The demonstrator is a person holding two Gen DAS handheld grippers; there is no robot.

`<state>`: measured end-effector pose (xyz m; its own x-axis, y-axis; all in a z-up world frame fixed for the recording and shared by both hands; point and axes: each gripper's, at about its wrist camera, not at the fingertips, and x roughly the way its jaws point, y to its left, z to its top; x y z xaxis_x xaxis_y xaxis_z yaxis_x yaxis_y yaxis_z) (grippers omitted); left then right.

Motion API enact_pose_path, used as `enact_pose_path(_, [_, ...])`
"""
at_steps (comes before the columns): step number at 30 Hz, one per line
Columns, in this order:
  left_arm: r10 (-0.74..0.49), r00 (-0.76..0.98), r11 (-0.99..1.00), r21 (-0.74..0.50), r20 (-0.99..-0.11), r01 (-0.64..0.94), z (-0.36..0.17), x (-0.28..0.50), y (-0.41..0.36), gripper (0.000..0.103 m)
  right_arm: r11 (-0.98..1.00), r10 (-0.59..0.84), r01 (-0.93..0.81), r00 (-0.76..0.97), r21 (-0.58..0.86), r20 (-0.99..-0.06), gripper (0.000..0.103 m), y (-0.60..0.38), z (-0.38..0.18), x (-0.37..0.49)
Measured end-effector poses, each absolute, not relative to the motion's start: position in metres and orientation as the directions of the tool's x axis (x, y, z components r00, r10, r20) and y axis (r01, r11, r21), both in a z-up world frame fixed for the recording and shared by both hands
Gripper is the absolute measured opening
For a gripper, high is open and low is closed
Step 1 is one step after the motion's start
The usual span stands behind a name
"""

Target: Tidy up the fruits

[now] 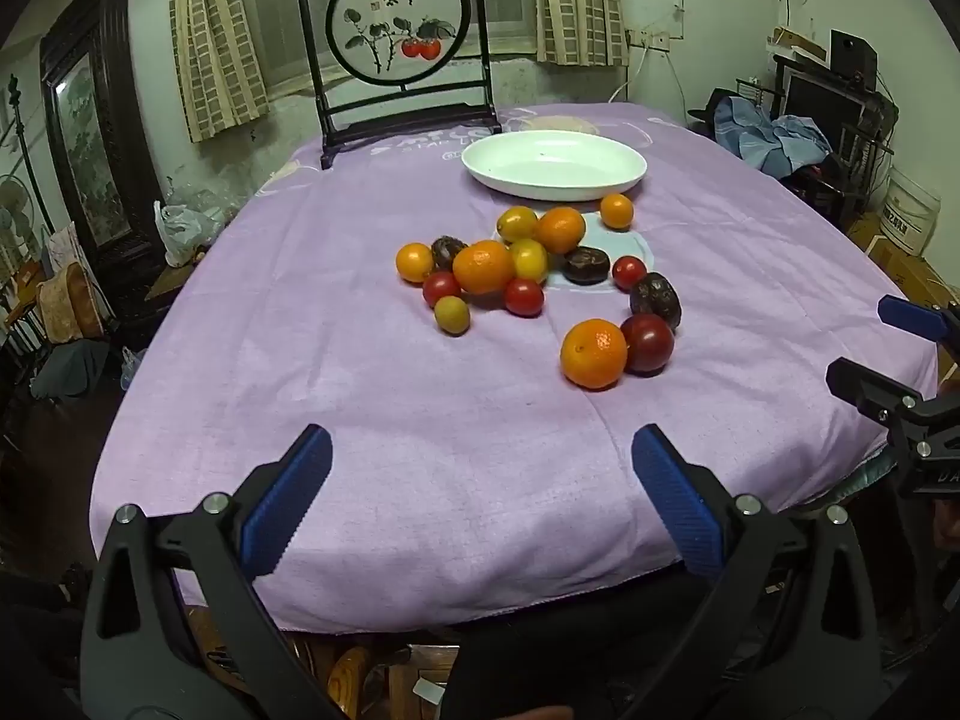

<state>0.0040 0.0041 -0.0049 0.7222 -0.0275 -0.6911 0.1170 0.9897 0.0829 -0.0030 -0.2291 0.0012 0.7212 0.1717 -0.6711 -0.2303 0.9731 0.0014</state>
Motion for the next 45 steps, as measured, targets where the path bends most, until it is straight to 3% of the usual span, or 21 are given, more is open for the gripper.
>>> enact_pose_path(19, [-0.062, 0.699, 0.995, 0.01, -0.712, 0.098, -0.0088, 0.0054, 0.013, 0.101, 0.972, 0.172, -0.233, 0.72, -0.001, -0.672, 0.102, -0.2262, 0.0015, -0.0046])
enact_pose_path(45, [-0.054, 0.708, 0.993, 0.034, -0.704, 0.11, -0.0081, 0.0039, 0.009, 0.101, 0.972, 0.172, -0.233, 0.719, -0.001, -0.674, 0.102, -0.2245, 0.0011, -0.0036])
